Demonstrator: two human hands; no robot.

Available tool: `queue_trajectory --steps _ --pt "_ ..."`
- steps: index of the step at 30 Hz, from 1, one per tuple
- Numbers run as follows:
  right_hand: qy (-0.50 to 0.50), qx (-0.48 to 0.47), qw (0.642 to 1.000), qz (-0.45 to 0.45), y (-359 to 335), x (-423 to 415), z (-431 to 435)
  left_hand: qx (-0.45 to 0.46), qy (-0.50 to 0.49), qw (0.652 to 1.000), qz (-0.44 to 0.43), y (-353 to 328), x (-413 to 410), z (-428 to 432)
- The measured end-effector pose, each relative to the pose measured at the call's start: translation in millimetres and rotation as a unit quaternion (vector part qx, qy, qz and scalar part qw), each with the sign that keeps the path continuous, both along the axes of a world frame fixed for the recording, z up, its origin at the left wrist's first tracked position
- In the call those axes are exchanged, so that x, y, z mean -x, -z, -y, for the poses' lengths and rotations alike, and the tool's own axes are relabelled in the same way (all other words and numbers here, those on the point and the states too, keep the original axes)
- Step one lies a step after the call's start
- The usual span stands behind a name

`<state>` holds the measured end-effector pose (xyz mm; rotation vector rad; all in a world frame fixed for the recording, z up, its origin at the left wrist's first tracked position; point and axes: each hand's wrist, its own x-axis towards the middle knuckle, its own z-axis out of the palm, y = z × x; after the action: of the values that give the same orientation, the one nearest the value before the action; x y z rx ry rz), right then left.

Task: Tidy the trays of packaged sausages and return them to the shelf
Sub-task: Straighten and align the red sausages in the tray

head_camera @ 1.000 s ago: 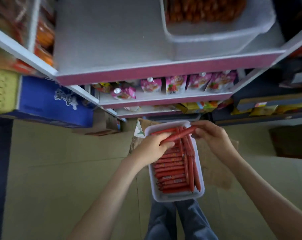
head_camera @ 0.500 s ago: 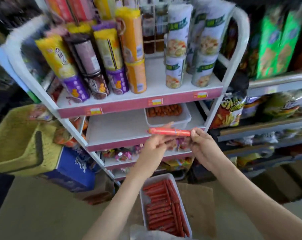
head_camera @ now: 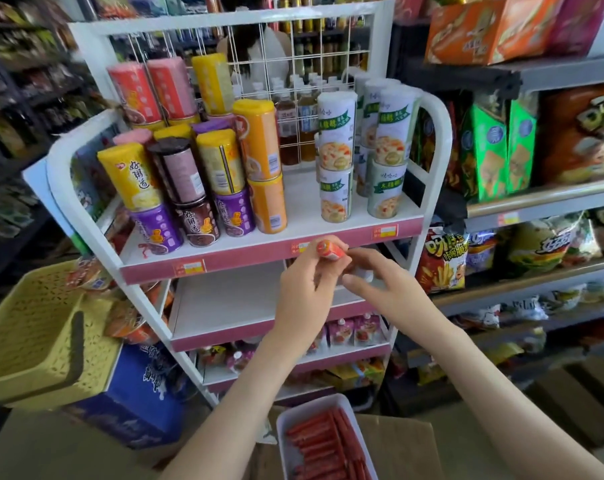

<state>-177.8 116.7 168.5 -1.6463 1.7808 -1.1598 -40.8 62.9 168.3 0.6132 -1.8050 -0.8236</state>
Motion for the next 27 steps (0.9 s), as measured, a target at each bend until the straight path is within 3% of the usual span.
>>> queue_trajectory --steps 2,5,8,13,17,21,25,27 --pt "0.010 0.060 0.994 -0.087 -7 -5 -3 0.038 -0.026 0.999 0.024 -1 0 3" --pt "-0.018 0.163 0.984 -0.065 -17 -13 -8 0.043 -0.040 0.997 0.047 -2 -2 5" --pt "-0.027 0.238 0.966 -0.096 -19 -18 -7 0.103 -0.062 0.988 0.097 3 -5 8" --pt "-0.002 0.232 0.973 -0.017 -20 -17 -8 0.157 -0.101 0.973 0.133 15 -8 11" --pt "0.014 0.203 0.979 0.028 -18 -16 -11 0.160 -0.074 0.974 0.142 17 -11 10" --pt "0.045 0.159 0.966 0.198 -12 -12 -11 0.073 -0.030 0.981 0.180 17 -18 8" --pt "0.067 0.139 0.901 0.406 0 3 -7 -0.044 -0.003 0.978 0.202 14 -29 9" --pt "0.061 0.136 0.868 0.474 3 8 -4 -0.081 0.002 0.984 0.160 10 -32 5"
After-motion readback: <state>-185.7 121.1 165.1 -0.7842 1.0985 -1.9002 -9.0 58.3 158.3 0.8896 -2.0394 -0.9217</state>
